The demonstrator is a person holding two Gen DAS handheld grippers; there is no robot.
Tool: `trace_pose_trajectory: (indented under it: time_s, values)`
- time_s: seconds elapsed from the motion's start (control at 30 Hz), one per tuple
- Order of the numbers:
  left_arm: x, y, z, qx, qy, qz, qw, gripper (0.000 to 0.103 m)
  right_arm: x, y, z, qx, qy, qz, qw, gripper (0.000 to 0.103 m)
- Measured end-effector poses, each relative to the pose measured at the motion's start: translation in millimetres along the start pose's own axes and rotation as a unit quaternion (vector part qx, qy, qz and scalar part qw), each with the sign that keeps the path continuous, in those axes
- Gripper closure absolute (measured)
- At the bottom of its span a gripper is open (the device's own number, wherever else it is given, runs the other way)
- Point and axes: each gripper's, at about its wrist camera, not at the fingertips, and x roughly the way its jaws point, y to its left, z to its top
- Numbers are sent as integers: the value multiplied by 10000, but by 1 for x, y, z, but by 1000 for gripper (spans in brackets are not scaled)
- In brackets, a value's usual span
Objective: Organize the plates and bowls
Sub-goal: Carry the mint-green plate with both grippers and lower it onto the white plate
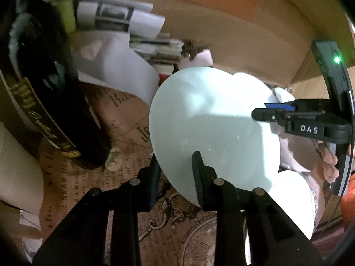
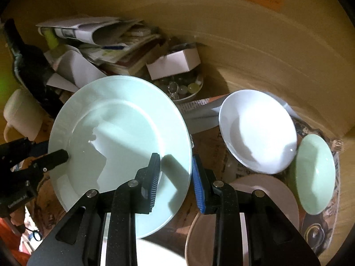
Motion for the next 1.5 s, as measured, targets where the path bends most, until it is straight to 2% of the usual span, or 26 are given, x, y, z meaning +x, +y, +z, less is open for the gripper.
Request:
trace_pose_trajectory:
  time_s: [0.23, 0.27, 0.3, 0.63, 1.5]
  values:
    - [-36, -4, -4, -20, -295, -73, 9995, 75, -34, 6, -18, 125, -296, 27, 9995, 77]
    - [-40, -6, -5, -3, -324, -73, 9994, 75, -34, 4, -22, 136, -324, 29, 9994, 77]
    - [-43, -7, -6, 15, -349, -77, 9994, 75, -18, 5, -16, 149, -337, 38, 9993, 77]
    - [-68, -38, -24, 261, -548, -171, 9980, 75, -34, -2, -48, 397, -482, -15, 9980, 77]
    - [-73, -77, -81, 545, -191, -396, 9975, 75, -56, -14, -143, 945, -489, -29, 9943, 77]
